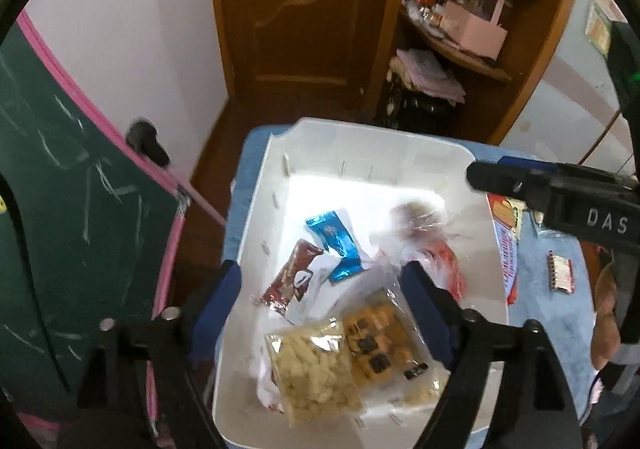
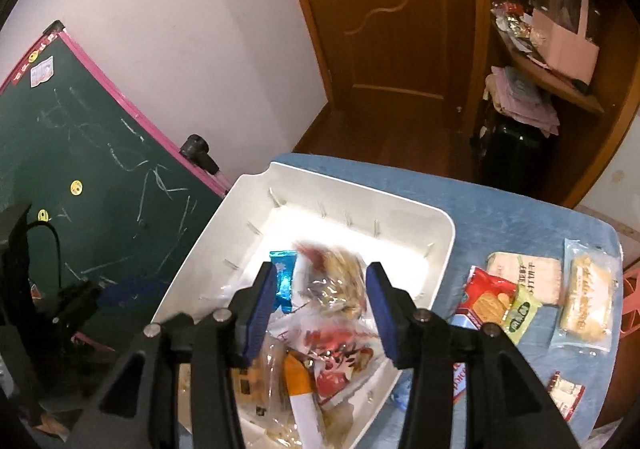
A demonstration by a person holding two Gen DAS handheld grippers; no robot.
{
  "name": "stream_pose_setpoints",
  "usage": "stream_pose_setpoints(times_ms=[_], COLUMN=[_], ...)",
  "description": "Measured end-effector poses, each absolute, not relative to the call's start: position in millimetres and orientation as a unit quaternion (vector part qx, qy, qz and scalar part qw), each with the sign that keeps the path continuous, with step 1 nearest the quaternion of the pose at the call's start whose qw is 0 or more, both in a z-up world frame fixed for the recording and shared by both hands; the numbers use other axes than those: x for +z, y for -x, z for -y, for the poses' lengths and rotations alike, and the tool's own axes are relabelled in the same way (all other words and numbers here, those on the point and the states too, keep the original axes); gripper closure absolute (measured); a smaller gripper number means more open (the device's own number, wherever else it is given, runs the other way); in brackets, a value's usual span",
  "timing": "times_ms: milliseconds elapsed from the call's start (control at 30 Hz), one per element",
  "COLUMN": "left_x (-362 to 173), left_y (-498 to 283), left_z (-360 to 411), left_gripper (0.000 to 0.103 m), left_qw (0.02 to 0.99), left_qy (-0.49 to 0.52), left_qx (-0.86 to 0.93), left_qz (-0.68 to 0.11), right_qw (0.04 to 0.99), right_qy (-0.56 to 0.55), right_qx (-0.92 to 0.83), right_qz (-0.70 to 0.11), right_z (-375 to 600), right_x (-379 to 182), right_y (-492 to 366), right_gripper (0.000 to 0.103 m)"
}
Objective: Organize snacks
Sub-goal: 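Carry both held snacks into the white tray and open both tools, then move both tools back over the remaining snacks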
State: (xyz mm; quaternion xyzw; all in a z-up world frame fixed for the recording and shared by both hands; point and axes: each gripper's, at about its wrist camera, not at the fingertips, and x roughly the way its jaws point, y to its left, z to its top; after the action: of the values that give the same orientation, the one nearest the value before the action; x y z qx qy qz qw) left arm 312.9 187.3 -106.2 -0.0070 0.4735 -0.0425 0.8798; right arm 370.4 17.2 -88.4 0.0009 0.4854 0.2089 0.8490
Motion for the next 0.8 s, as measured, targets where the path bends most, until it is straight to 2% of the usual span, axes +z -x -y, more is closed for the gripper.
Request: stream_pose_setpoints(times_ms=[33, 67, 400, 800], left_x=[-105.2, -104.8, -88.7, -32.5], left_y=[-311.4, -310.2, -279.6, -224.1], left_z=[-186.5, -186.1, -175.7, -127.4], left_gripper=[0.021, 0.021, 0.021, 0.021], left_qw=[0.880, 0.878, 0.879, 0.884], left_qy=[0.003, 0.004, -0.013, -0.044], left_qx=[-0.043, -0.042, -0.050, -0.075], left_qz=[-0.474, -0.477, -0.473, -0.458], right_qw=[0.850, 0.853, 0.854, 0.862], right_qy=[0.006, 0.012, -0.034, -0.053], right_qx=[0.207, 0.204, 0.210, 0.221], right_qz=[-0.484, -0.480, -0.475, -0.453], right_z=[-17.7, -17.5, 13.5, 70.7], right_x=[-88.1, -87.7, -84.4, -46.1], right_y=[-369.1, -366.3, -334.7, -261.1], right_gripper=[0.039, 0.037, 0.037, 0.037])
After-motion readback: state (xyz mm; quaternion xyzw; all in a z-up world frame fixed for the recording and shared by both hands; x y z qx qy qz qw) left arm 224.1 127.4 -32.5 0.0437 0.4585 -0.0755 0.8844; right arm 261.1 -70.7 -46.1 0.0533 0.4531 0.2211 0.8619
